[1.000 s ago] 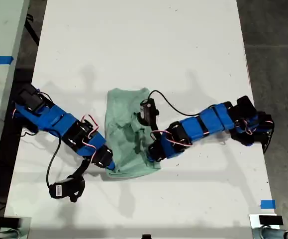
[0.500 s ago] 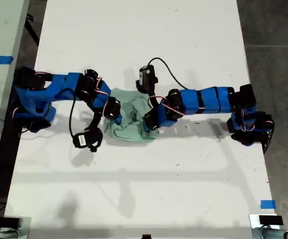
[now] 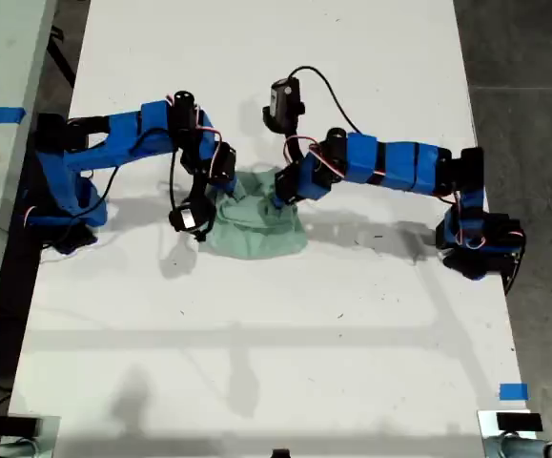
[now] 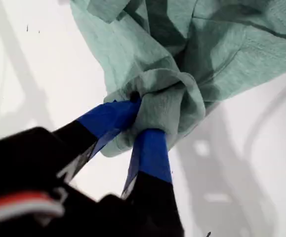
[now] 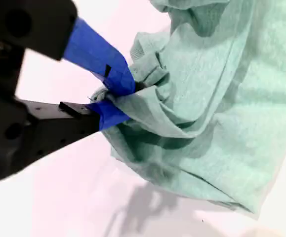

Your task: Fold tshirt

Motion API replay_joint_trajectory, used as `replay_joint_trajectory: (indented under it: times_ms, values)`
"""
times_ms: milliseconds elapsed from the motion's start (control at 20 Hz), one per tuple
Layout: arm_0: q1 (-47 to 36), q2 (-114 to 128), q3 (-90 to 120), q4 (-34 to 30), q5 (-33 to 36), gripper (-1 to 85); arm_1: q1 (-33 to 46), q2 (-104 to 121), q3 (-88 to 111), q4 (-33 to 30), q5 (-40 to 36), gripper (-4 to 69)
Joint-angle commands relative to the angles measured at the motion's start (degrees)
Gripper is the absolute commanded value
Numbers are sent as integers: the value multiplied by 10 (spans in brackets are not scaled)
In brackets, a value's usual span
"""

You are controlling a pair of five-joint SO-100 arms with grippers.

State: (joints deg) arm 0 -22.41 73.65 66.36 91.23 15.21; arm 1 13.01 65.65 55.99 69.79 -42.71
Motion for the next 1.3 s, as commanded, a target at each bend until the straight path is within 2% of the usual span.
replay_joint_trajectory:
  times_ms: [0, 50, 150, 250, 400, 550, 800, 1050, 1100, 1150, 1250]
  values:
    - [-22, 66, -7, -19, 4, 255, 27, 34, -25, -16, -7, 357]
    - [-33, 76, -7, -19, 3, 341, 45, 35, -25, -9, -11, 387]
    - [-75, 104, 4, -4, -2, 378, 86, 48, -23, 16, -22, 341]
    - [-128, 140, 30, 14, 5, 386, 128, 76, -16, 53, -41, 324]
    - [-192, 232, 138, -18, 38, 384, 182, 152, 45, 93, -68, 293]
    - [-228, 338, 264, -64, 52, 380, 229, 279, 185, 94, -83, 273]
    - [-223, 460, 433, -134, 43, 366, 270, 533, 459, 75, -75, 247]
    - [-204, 620, 632, -224, 22, 258, 265, 789, 715, 61, -33, 202]
    - [-198, 647, 668, -233, 9, 203, 258, 826, 750, 68, -20, 200]
    - [-192, 670, 705, -239, -12, 104, 249, 866, 785, 69, -6, 194]
    - [-157, 716, 786, -286, -40, 34, 220, 938, 851, 59, 37, 173]
